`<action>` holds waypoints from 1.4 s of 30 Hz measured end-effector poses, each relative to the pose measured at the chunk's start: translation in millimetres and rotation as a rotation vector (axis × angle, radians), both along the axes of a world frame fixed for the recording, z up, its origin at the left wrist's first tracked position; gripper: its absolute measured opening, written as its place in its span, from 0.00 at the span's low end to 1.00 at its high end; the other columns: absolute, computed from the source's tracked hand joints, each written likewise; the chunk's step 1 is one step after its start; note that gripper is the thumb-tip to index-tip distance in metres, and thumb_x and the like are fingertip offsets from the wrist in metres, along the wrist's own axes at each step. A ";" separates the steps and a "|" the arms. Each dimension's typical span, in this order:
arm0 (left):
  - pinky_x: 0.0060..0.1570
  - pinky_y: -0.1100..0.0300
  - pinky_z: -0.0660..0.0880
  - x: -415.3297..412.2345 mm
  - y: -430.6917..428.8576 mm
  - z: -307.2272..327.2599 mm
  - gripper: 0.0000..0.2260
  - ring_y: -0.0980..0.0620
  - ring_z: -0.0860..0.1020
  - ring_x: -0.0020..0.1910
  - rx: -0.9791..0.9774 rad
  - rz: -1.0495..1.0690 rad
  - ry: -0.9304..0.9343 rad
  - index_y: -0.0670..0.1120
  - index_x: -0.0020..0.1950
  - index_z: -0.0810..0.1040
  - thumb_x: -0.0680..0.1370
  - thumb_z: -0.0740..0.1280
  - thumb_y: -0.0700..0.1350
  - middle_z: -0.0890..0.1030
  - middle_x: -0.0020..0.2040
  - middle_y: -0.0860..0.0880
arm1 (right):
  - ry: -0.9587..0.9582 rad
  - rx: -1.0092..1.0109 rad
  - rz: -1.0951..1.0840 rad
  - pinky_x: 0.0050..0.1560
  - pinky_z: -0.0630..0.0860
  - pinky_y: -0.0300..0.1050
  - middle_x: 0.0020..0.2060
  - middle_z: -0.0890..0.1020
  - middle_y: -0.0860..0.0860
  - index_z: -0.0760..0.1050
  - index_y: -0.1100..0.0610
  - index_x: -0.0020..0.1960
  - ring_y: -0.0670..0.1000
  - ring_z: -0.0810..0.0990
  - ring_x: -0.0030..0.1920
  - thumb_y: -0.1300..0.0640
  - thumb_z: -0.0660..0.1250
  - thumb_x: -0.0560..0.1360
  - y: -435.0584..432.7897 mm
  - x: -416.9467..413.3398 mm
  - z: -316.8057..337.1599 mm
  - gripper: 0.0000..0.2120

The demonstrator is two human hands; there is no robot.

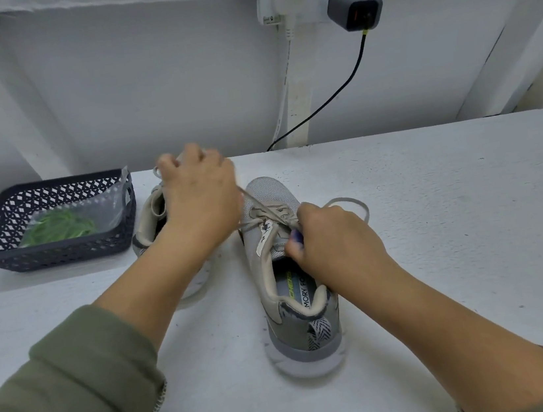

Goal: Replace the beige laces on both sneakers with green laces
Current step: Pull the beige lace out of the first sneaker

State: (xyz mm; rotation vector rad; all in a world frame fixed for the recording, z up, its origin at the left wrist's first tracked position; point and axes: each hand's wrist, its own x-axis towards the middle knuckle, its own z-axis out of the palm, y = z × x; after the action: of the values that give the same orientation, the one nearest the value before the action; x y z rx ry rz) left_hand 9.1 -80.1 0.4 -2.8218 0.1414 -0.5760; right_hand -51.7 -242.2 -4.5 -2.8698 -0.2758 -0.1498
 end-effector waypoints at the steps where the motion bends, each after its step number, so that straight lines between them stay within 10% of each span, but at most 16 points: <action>1: 0.56 0.49 0.63 -2.0 1.6 2.6 0.10 0.44 0.67 0.57 0.017 0.139 0.000 0.46 0.55 0.77 0.75 0.62 0.44 0.75 0.55 0.47 | 0.002 0.002 0.003 0.26 0.53 0.42 0.30 0.63 0.48 0.62 0.55 0.42 0.54 0.68 0.37 0.52 0.58 0.77 0.2 0.1 -0.5 0.10; 5: 0.60 0.49 0.60 -1.3 -4.6 2.8 0.14 0.43 0.62 0.63 -0.099 0.003 0.146 0.53 0.65 0.73 0.79 0.62 0.48 0.69 0.66 0.48 | 0.012 0.009 0.010 0.26 0.53 0.42 0.30 0.63 0.48 0.61 0.55 0.42 0.54 0.68 0.38 0.52 0.58 0.77 1.7 1.1 -1.0 0.10; 12: 0.56 0.56 0.51 3.3 -11.3 -5.4 0.09 0.51 0.59 0.64 -0.272 -0.422 0.381 0.57 0.51 0.83 0.76 0.67 0.58 0.73 0.61 0.61 | 0.027 0.041 -0.010 0.26 0.54 0.42 0.31 0.63 0.48 0.61 0.54 0.42 0.54 0.68 0.38 0.51 0.58 0.77 2.2 1.3 -1.7 0.10; 20: 0.55 0.49 0.63 -2.6 -0.4 3.8 0.12 0.42 0.65 0.58 0.083 0.104 0.097 0.46 0.57 0.74 0.74 0.60 0.43 0.71 0.58 0.45 | 0.016 0.039 0.003 0.27 0.55 0.42 0.31 0.64 0.48 0.62 0.55 0.43 0.54 0.69 0.38 0.51 0.59 0.77 0.8 0.7 -3.1 0.09; 28: 0.59 0.50 0.58 3.7 -6.0 -1.6 0.08 0.51 0.62 0.60 -0.338 -0.334 0.475 0.61 0.53 0.82 0.77 0.66 0.58 0.76 0.57 0.60 | 0.009 0.023 0.003 0.27 0.55 0.41 0.31 0.64 0.48 0.62 0.55 0.43 0.54 0.68 0.38 0.50 0.58 0.77 2.3 2.7 -4.9 0.09; 42: 0.54 0.47 0.62 -15.5 -23.7 -3.3 0.15 0.44 0.67 0.59 -0.052 -0.023 0.113 0.47 0.56 0.77 0.75 0.59 0.52 0.76 0.55 0.49 | -0.029 0.040 -0.008 0.27 0.55 0.41 0.31 0.63 0.47 0.63 0.55 0.43 0.53 0.67 0.37 0.51 0.60 0.77 0.9 3.6 -9.4 0.09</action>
State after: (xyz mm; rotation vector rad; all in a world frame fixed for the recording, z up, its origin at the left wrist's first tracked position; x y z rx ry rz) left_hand -6.4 -103.8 -2.9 -2.9070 0.1836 -0.4306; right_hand -48.1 -241.2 -14.0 -2.8317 -0.2640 -0.1969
